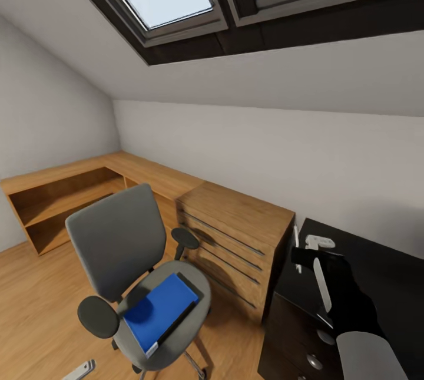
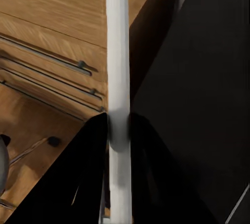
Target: In the bedroom, organize the workspace by keeping the computer under the desk, ensuring the monitor is on the desk, placing the keyboard on the desk next to the monitor, placing the mouse on the desk next to the keyboard, moving the folder from the swivel chair onto the desk next to the mouse, stacking the notebook on top of the folder with the pen on top of the notebook, and positioning the swivel chair next to the desk.
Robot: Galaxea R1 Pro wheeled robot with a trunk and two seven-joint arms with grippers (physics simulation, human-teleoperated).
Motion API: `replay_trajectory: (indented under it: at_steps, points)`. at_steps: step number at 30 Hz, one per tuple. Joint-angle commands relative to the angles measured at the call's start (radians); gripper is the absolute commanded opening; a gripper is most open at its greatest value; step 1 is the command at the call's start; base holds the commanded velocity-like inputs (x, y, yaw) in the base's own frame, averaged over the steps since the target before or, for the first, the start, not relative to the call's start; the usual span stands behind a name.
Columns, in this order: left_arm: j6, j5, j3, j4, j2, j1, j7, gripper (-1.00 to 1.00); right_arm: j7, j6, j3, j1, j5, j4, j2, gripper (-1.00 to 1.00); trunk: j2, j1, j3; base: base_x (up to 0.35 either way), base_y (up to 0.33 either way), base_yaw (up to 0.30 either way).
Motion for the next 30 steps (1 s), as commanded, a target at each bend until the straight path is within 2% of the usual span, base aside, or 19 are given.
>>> replay_trajectory:
  at_steps: [1, 2, 7, 17, 22, 24, 27, 28, 30]
  points:
    - [0.004, 0.008, -0.001, -0.002, 0.002, 0.000, 0.004, 1.00, 0.002, -0.002, -0.002, -0.001, 0.006, 0.000, 0.001, -1.00, -0.001, 0.000, -0.001, 0.040, 0.000, 0.000]
    - [0.004, 0.009, 0.001, -0.002, 0.009, 0.000, 0.005, 1.00, -0.012, -0.023, -0.003, -0.001, 0.007, 0.006, 0.001, -1.00, -0.001, 0.000, -0.001, 0.016, 0.000, 0.000]
    - [0.004, 0.009, 0.003, -0.003, 0.013, 0.000, 0.005, 1.00, -0.045, -0.038, -0.003, -0.001, 0.007, 0.032, 0.000, -1.00, -0.001, 0.000, -0.001, 0.008, 0.000, 0.000]
    - [0.004, 0.010, 0.005, -0.003, 0.015, 0.001, 0.005, 1.00, -0.195, -0.135, 0.001, -0.002, 0.007, 0.106, 0.000, -1.00, -0.001, 0.000, -0.001, 0.001, 0.000, 0.000]
    - [0.004, 0.010, 0.005, -0.004, 0.016, 0.000, 0.005, 1.00, -0.215, -0.147, 0.001, -0.004, 0.007, 0.145, 0.000, -1.00, -0.001, 0.000, -0.001, 0.000, 0.000, 0.000]
    - [0.003, 0.011, 0.005, -0.006, 0.016, 0.000, 0.005, 1.00, -0.223, -0.172, 0.002, -0.015, 0.035, 0.244, -0.006, -1.00, -0.001, 0.000, -0.001, 0.000, 0.000, 0.000]
    - [0.003, 0.011, 0.006, -0.007, 0.018, 0.000, 0.005, 1.00, -0.226, -0.214, 0.002, -0.032, 0.068, 0.306, -0.010, -1.00, -0.001, 0.000, -0.001, 0.000, 0.000, 0.000]
    - [0.003, 0.012, 0.006, -0.010, 0.026, 0.000, 0.006, 1.00, -0.226, -0.235, 0.001, -0.046, 0.081, 0.353, -0.012, -1.00, -0.001, 0.000, -0.001, 0.000, 0.000, 0.000]
    - [0.003, 0.013, 0.007, -0.013, 0.031, 0.000, 0.006, 1.00, -0.227, -0.244, 0.001, -0.058, 0.085, 0.381, -0.013, -1.00, -0.001, 0.000, -0.001, 0.000, 0.000, 0.000]
